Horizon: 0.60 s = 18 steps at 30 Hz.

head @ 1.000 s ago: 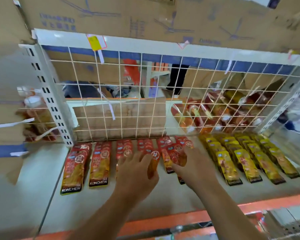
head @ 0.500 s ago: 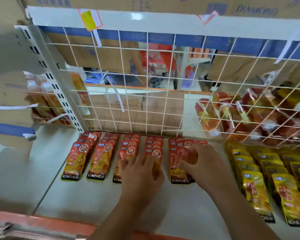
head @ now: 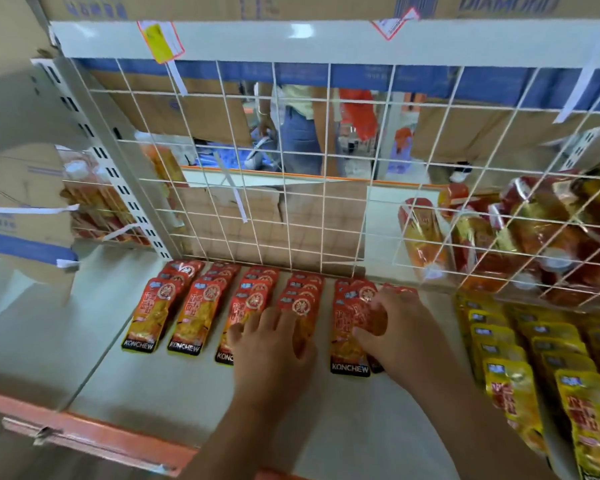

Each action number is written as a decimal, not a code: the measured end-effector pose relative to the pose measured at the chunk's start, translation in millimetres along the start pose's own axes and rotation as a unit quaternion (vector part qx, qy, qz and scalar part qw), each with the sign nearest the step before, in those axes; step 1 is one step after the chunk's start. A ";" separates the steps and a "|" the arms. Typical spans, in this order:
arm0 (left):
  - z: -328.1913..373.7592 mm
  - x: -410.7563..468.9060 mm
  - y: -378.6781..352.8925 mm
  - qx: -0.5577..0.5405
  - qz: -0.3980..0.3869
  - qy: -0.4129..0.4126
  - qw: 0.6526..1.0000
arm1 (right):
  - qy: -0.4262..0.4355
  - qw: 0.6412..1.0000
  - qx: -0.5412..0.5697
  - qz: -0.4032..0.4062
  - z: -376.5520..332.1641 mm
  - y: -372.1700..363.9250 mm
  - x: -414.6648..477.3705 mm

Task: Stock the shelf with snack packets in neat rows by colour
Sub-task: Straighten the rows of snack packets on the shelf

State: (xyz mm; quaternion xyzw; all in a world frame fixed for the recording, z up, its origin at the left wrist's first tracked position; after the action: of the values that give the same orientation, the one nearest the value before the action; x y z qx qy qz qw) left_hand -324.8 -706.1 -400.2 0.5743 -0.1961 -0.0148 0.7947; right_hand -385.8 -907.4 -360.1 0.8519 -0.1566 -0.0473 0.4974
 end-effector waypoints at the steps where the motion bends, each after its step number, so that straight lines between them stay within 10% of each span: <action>1: -1.1 0.3 -0.7 0.003 -0.003 0.002 1.000 | 0.000 1.000 0.000 -0.003 0.0 -1.4 -0.5; 18: -3.4 -1.9 -6.7 -0.010 -0.012 0.004 1.000 | -0.007 1.000 0.001 -0.014 -3.4 -10.9 -1.5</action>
State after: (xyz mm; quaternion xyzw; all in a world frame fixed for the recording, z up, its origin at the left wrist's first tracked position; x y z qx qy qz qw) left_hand -324.0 -704.8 -407.8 0.5687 -0.1859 -0.0237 0.8009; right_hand -384.1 -899.1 -367.9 0.8539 -0.1483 -0.0595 0.4952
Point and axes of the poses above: each hand's wrist, its own x-axis towards the middle knuckle, its own y-axis out of the back of the hand, z = x × y, the point moved 9 cm from there along x, towards the middle knuckle, and after that the axes turned 3 degrees about y, right-handed, at the moved point
